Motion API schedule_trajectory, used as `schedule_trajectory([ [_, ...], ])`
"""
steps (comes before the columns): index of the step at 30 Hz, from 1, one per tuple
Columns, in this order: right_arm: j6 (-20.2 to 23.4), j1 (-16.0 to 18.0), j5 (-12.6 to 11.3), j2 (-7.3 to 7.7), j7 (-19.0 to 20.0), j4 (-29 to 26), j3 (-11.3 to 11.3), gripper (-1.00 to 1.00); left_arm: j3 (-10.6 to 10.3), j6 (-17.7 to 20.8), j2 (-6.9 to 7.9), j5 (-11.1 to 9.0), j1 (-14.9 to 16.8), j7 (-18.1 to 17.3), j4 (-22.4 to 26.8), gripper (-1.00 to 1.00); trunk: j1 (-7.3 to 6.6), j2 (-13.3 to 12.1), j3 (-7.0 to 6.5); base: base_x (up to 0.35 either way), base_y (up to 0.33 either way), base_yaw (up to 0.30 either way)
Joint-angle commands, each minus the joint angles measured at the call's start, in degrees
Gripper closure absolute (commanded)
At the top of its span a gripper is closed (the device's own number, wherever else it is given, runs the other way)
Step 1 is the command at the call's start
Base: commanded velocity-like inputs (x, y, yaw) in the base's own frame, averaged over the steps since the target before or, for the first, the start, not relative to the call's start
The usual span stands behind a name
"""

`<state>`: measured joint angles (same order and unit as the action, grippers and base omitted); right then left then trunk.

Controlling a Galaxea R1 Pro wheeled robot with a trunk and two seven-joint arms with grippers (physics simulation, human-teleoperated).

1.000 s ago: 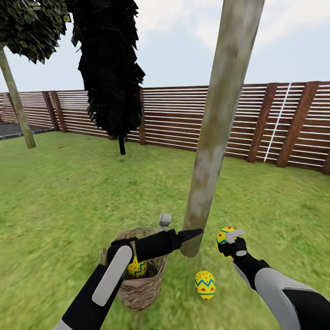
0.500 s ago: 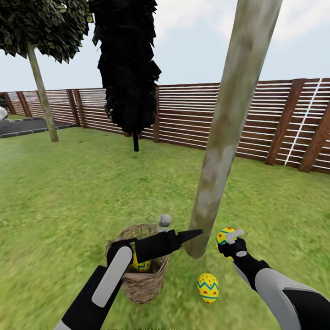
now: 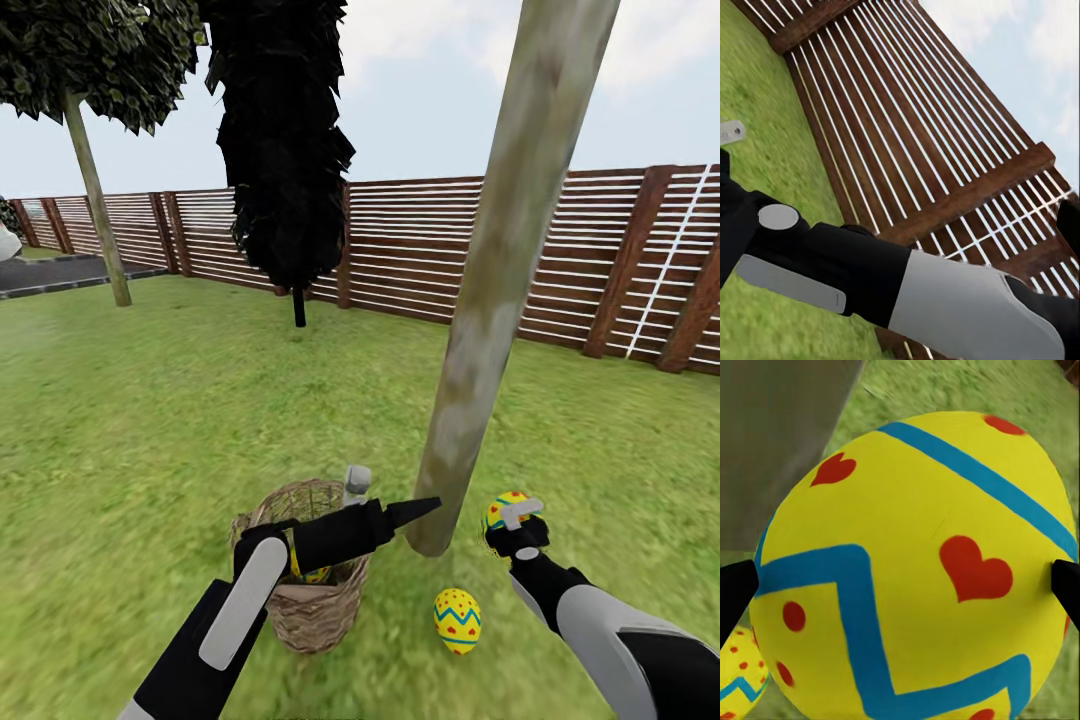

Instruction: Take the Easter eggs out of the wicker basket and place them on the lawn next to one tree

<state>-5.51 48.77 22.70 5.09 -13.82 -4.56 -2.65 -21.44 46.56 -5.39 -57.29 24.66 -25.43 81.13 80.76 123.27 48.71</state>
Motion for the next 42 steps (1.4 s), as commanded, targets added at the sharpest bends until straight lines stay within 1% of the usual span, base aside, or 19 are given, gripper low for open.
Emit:
schedule_trajectory([
  [1,-0.21,0.03,0.57,0.05,-2.53,0.27,-0.19,1.0,-0.02,0.35,0.07,-2.59,0.03,-0.06,-0.01,-1.0,0.22,0.44,0.24,0.0,0.0,0.0],
  [2,-0.21,0.02,0.62,0.07,-3.32,0.36,-0.18,1.0,-0.06,0.41,0.13,-4.09,0.03,-0.06,-0.01,-1.0,0.44,0.84,0.42,0.0,0.0,0.0],
  [3,-0.21,0.02,0.62,0.04,-3.75,0.44,-0.17,1.0,-0.12,0.47,0.16,-4.89,0.03,-0.06,-0.01,-1.0,0.65,1.24,0.6,0.0,0.0,0.0],
  [4,-0.21,0.02,0.48,0.04,-4.01,0.48,-0.22,1.0,-0.64,0.52,0.19,-5.4,0.03,-0.06,-0.01,-1.0,0.87,1.64,0.78,0.0,0.0,0.0],
  [6,-0.25,0.01,0.45,0.12,-4.11,0.58,-0.19,1.0,-3.21,0.55,0.3,-5.82,0.03,-0.06,0.13,-1.0,1.31,2.44,1.14,0.0,0.0,0.0],
  [8,-0.34,0.01,0.34,-0.06,-4.04,0.6,-0.2,1.0,-3.93,0.55,0.28,-5.93,0.03,-0.06,0.13,-1.0,1.75,3.25,1.49,0.0,0.0,0.0],
  [12,-0.46,0.0,0.06,0.05,-4.02,0.92,-0.24,1.0,-4.14,0.54,0.15,-5.95,0.03,-0.06,0.16,-1.0,2.63,4.85,2.21,0.0,0.0,0.0],
  [15,-0.67,-0.01,0.15,0.1,-3.91,0.98,-0.25,1.0,-4.99,0.24,0.21,-5.91,0.03,-0.14,0.42,-1.0,2.63,4.85,2.21,0.0,0.0,0.0],
  [16,-0.61,0.0,0.23,0.18,-3.57,0.99,-0.25,1.0,-5.09,0.19,0.25,-5.91,0.03,-0.14,0.43,-1.0,2.63,4.85,2.21,0.0,0.0,0.0],
  [19,-0.54,0.01,0.09,0.64,-0.7,0.8,-0.32,1.0,-5.21,0.12,0.36,-5.9,0.03,-0.22,0.56,-1.0,2.63,4.85,2.21,0.0,0.0,0.0],
  [26,-0.44,0.01,0.15,1.4,0.01,0.43,-0.48,1.0,-5.28,0.33,0.38,-5.9,0.03,-0.11,0.57,-1.0,4.17,7.66,3.47,0.0,0.0,0.0],
  [32,-0.57,0.1,0.37,1.59,-0.02,-0.01,-0.33,1.0,-5.42,0.46,0.18,-5.9,0.03,-0.06,0.52,-1.0,5.49,10.06,4.55,0.0,0.0,0.0],
  [36,-0.83,0.1,0.43,2.2,0.21,-0.1,-0.32,1.0,-5.46,0.54,0.08,-5.9,0.03,-0.02,0.56,-1.0,6.37,11.67,5.26,0.0,0.0,0.0],
  [37,-0.61,0.1,0.35,2.43,1.23,-0.1,-0.42,1.0,-5.51,0.55,0.07,-5.9,0.03,-0.02,0.59,-1.0,6.59,12.07,5.44,0.0,0.0,0.0],
  [39,-0.23,0.17,0.15,3.93,7.81,-0.15,-0.62,1.0,-6.67,0.55,0.04,-5.9,0.03,-0.02,0.61,-1.0,7.02,12.87,5.8,0.0,0.0,0.0],
  [41,-0.14,0.18,0.11,4.4,10.2,-0.18,-0.68,1.0,-7.17,0.55,0.03,-5.9,0.03,-0.04,0.61,-1.0,7.46,13.67,6.16,0.0,0.0,0.0],
  [42,-0.13,0.19,0.09,4.44,10.51,-0.19,-0.68,1.0,-7.23,0.57,0.03,-5.9,0.03,-0.05,0.61,-1.0,7.68,14.08,6.34,0.0,0.0,0.0],
])
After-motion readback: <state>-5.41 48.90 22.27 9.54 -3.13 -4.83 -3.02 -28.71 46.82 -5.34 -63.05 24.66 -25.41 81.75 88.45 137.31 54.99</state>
